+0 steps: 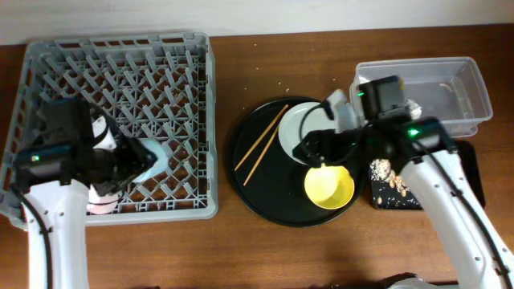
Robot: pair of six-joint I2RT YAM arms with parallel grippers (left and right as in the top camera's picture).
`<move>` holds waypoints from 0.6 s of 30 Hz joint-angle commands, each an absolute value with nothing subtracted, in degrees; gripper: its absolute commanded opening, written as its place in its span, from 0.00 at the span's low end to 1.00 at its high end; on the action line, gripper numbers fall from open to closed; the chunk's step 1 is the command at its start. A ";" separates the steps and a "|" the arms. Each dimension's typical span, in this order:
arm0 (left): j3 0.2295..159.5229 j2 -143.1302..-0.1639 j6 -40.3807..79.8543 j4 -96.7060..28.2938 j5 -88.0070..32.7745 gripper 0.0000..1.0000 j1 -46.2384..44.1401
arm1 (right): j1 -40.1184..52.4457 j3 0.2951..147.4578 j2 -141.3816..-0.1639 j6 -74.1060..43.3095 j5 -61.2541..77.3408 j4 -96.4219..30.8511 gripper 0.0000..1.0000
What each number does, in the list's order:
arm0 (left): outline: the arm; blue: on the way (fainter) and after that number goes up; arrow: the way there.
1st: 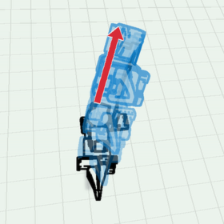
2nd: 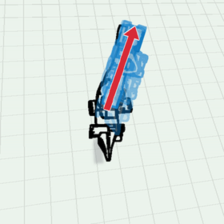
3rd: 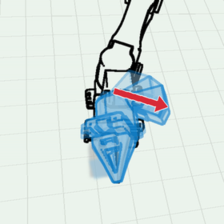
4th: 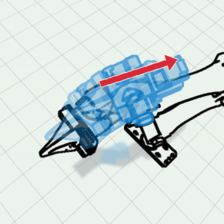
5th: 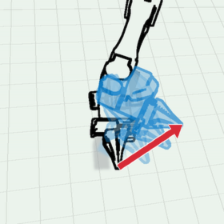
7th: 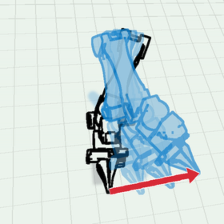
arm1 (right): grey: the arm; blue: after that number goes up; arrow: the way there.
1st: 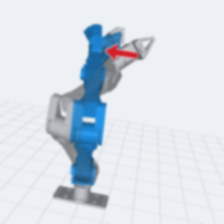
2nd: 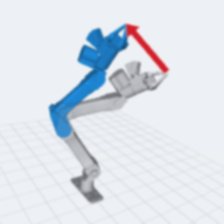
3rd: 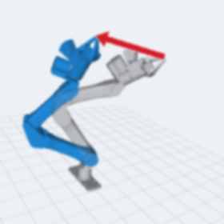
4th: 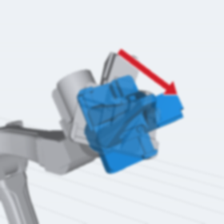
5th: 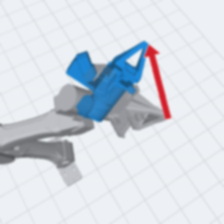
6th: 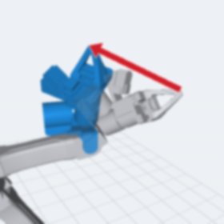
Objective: Sort waste into correct bins and load items into the dishwasher rack
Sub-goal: 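Lower the blue cup into the dish rack with the left gripper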
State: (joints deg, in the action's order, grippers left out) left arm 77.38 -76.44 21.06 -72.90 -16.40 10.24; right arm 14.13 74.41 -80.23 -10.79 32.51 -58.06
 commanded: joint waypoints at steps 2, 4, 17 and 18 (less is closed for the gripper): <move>78.78 -75.68 21.87 -76.34 0.03 0.56 11.16 | 20.71 74.43 -83.07 -11.27 24.34 -57.45 0.77; 78.78 -75.75 23.79 -77.01 5.63 0.56 11.16 | 21.76 74.43 -84.84 -11.27 24.34 -58.13 0.77; 70.94 -81.97 24.82 -72.66 -3.25 0.56 11.03 | 21.74 74.43 -86.74 -11.49 24.34 -59.37 0.78; 70.67 -81.97 24.82 -72.66 -3.18 0.56 10.92 | 21.74 74.43 -86.74 -11.49 24.34 -59.40 0.78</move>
